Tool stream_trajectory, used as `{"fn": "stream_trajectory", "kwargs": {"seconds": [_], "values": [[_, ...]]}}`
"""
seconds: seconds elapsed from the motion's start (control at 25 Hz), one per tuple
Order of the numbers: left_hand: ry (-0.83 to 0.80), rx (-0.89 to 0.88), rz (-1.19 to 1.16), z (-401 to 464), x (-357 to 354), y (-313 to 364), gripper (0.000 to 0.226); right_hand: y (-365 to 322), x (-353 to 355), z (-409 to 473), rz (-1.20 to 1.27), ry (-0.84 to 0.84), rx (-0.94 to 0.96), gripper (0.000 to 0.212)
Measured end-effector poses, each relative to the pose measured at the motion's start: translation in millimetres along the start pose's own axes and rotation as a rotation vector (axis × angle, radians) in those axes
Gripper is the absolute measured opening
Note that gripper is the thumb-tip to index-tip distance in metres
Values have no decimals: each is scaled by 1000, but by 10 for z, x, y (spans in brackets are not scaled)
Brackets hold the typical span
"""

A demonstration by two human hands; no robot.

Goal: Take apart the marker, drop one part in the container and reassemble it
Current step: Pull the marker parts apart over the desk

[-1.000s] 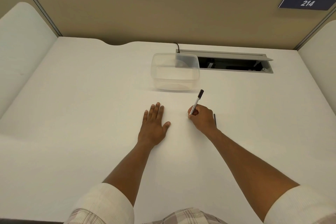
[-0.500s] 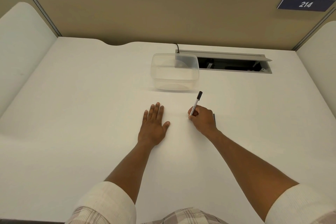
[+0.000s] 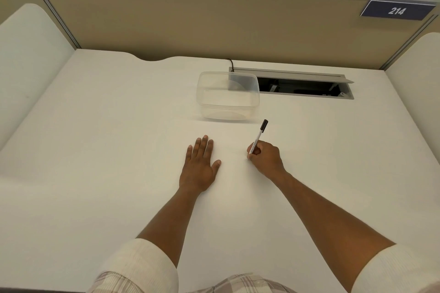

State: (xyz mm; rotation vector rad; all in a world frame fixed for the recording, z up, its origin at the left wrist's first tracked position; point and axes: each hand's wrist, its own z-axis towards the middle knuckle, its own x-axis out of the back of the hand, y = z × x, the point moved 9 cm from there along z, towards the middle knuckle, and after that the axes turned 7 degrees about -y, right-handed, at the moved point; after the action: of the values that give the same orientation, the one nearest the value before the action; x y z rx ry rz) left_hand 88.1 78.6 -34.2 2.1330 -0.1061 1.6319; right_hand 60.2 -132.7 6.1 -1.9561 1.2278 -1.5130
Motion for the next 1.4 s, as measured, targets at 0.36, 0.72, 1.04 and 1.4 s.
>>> {"fn": "stream_trajectory", "kwargs": {"seconds": [0.36, 0.72, 1.04, 1.4], "values": [[25, -132, -149, 115, 84, 559, 40, -11, -3, 2, 14, -40, 3, 8], [11, -184, -256, 180, 79, 747, 25, -52, 37, 2, -3, -52, 10, 8], [7, -148, -234, 172, 92, 763, 14, -88, 36, -56, 7, -58, 18, 8], [-23, -180, -208, 119, 125, 779, 15, -112, 37, -88, 89, -52, 38, 7]]}}
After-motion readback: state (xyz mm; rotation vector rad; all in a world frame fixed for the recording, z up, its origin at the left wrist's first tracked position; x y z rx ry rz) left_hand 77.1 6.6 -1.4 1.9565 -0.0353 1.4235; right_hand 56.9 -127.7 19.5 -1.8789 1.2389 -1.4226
